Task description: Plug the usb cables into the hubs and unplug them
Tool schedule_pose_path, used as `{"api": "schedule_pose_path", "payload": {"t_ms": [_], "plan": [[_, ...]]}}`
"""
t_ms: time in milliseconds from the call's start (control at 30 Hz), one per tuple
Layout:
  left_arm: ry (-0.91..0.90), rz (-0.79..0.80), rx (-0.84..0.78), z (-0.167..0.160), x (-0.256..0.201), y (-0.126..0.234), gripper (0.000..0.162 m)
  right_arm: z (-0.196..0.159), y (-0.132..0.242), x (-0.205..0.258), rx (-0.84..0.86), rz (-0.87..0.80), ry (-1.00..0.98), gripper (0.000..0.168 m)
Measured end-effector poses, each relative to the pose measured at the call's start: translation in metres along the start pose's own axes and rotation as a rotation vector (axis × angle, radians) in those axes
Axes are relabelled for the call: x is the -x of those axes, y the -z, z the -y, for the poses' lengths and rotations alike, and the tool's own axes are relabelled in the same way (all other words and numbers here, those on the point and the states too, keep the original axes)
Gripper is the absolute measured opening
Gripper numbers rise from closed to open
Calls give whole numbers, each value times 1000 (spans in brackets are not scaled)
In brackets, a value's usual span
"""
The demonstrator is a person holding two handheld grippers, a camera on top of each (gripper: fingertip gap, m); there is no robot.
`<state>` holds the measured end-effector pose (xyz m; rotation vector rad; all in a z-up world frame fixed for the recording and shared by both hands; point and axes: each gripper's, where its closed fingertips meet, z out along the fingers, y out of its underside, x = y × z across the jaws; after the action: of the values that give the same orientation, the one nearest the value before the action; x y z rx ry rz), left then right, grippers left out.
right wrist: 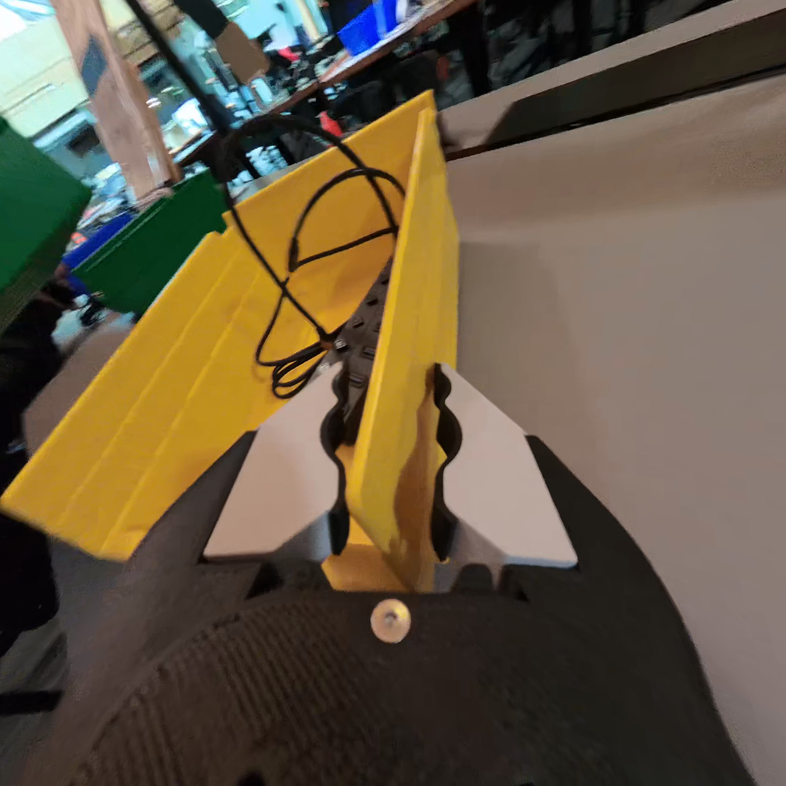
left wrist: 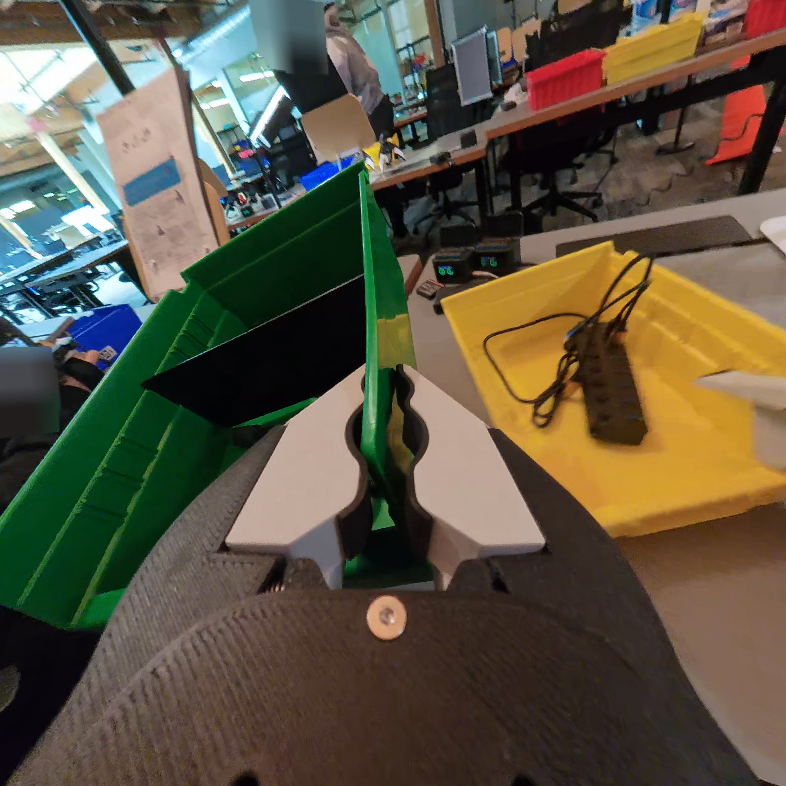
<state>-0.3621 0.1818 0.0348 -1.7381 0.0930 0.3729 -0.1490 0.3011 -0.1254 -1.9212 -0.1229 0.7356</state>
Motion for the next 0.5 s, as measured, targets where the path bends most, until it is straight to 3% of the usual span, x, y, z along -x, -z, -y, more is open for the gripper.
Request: {"api": "schedule_pose_path", "payload": {"t_ms": [133, 267, 400, 500], "plan": [[-10, 5, -18, 12, 6, 11, 3, -27, -20, 69, 66, 111, 123, 64], [-30, -13, -2, 9, 0, 9, 2, -57, -5, 108, 180, 218, 318, 79], [-36, -74, -8, 16, -19, 7, 2, -43, 37, 116, 119, 348, 328, 90], [-51, -147, -29, 29, -47, 11, 2, -17, 70, 88, 79, 347, 402, 101]]}}
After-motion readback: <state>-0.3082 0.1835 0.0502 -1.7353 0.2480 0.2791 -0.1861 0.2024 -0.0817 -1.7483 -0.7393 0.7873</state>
